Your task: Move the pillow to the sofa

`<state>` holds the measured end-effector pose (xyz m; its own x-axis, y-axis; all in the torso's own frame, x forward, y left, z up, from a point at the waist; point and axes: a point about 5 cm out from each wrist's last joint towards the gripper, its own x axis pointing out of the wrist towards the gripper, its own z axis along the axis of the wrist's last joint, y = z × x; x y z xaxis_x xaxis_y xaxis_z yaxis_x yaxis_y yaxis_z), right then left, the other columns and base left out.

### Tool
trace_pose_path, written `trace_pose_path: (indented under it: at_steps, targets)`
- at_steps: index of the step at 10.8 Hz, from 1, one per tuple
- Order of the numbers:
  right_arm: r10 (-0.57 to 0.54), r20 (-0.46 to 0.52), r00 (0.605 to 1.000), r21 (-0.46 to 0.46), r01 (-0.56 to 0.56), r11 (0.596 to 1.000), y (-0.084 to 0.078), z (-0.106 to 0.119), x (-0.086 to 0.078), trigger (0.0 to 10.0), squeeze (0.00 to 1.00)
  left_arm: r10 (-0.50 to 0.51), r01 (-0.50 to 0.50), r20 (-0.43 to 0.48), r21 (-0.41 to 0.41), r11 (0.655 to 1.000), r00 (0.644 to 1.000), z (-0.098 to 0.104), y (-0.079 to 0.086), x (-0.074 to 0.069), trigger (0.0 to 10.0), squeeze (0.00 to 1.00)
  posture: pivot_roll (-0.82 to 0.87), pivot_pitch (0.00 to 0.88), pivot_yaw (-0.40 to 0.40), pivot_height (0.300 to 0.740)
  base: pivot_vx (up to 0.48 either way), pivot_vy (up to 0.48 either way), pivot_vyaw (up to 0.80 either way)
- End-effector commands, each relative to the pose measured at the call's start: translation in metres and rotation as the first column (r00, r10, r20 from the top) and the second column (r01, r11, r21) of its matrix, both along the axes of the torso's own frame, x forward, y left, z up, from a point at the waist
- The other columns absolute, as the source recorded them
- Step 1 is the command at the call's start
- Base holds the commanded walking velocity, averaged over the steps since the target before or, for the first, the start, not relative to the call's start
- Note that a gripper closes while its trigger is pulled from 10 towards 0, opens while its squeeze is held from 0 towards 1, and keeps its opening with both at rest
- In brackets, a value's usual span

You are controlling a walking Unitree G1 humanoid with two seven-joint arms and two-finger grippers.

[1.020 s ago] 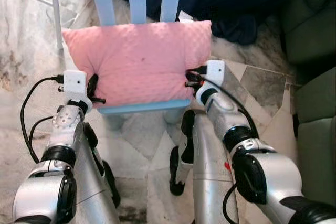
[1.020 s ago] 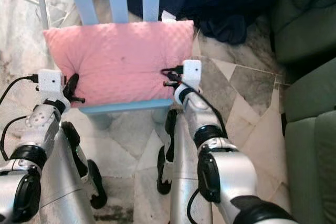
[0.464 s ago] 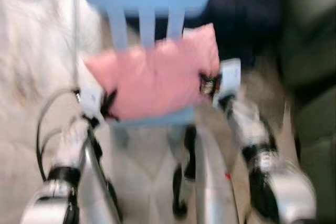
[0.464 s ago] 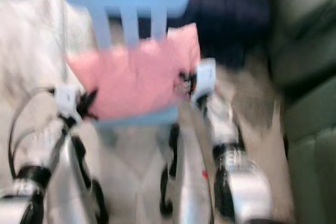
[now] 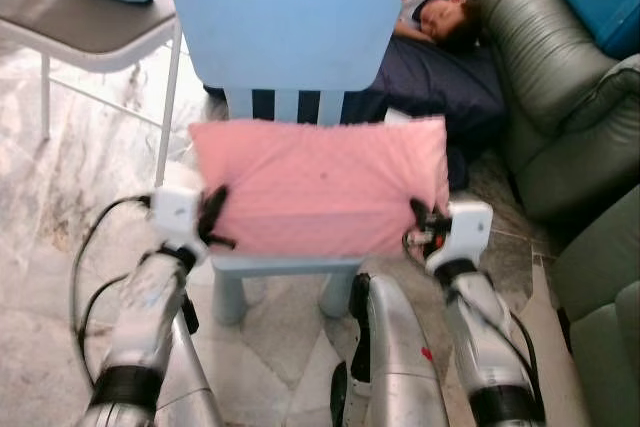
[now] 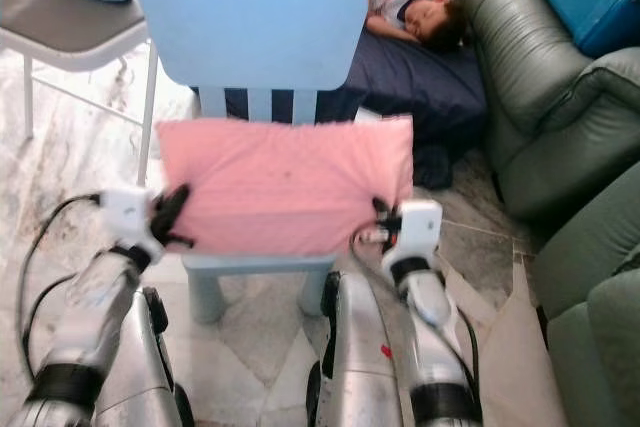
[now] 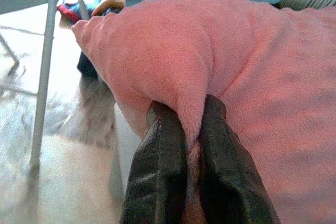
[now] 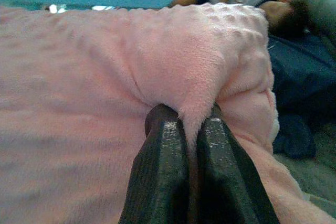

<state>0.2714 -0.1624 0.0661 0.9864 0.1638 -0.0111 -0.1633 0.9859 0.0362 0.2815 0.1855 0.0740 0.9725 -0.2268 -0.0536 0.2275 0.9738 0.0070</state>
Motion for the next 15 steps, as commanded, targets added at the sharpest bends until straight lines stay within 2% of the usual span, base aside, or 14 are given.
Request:
trace_pose_path:
  at_steps: [1, 3, 4, 8, 11, 13, 15]
  targets:
    - [-0.004, 0.024, 1.0, -0.027, 0.004, 1.0, -0.006, 0.01, -0.001, 10.0, 0.0, -0.016, 0.016, 0.001, 0.037, 0.999, 1.0, 0.003, -0.005, -0.005, 10.0, 0.0, 0.06, 0.0, -0.119, 0.476, 0.0, 0.0, 0.0]
    - [-0.01, -0.011, 1.0, -0.024, 0.009, 1.0, -0.015, 0.008, -0.008, 10.0, 0.0, 0.036, -0.036, 0.014, 0.035, 0.999, 0.999, 0.01, -0.004, -0.018, 10.0, 0.0, 0.07, 0.0, -0.121, 0.476, 0.0, 0.0, 0.0]
    - [0.003, -0.008, 1.0, -0.023, -0.003, 1.0, -0.01, 0.011, -0.005, 10.0, 0.0, 0.089, -0.09, 0.01, 0.032, 0.995, 0.996, 0.01, -0.003, -0.022, 10.0, 0.0, 0.08, 0.0, -0.126, 0.476, 0.0, 0.0, 0.0]
    - [0.028, -0.029, 0.999, -0.003, -0.028, 1.0, 0.003, 0.008, -0.002, 10.0, 0.0, 0.133, -0.135, 0.03, 0.063, 0.989, 0.991, 0.025, -0.004, -0.02, 10.0, 0.0, 0.1, 0.0, -0.106, 0.484, 0.0, 0.0, 0.0]
    - [0.018, -0.018, 1.0, -0.017, -0.019, 1.0, 0.0, 0.011, 0.001, 10.0, 0.0, 0.135, -0.136, 0.03, 0.047, 0.99, 0.99, 0.029, -0.008, -0.009, 10.0, 0.0, 0.08, 0.0, -0.101, 0.538, 0.0, 0.0, 0.0]
    - [0.01, -0.025, 1.0, -0.018, -0.011, 1.0, 0.001, 0.009, 0.002, 10.0, 0.0, 0.128, -0.131, 0.038, 0.101, 0.986, 0.991, 0.027, -0.006, -0.008, 10.0, 0.0, 0.08, 0.0, -0.092, 0.578, 0.0, 0.0, 0.0]
    - [0.017, -0.032, 0.999, -0.012, -0.017, 1.0, 0.007, 0.006, 0.002, 10.0, 0.0, 0.21, -0.214, 0.042, 0.129, 0.968, 0.977, 0.027, 0.002, -0.003, 10.0, 0.0, 0.09, 0.0, -0.085, 0.618, 0.0, 0.0, 0.0]
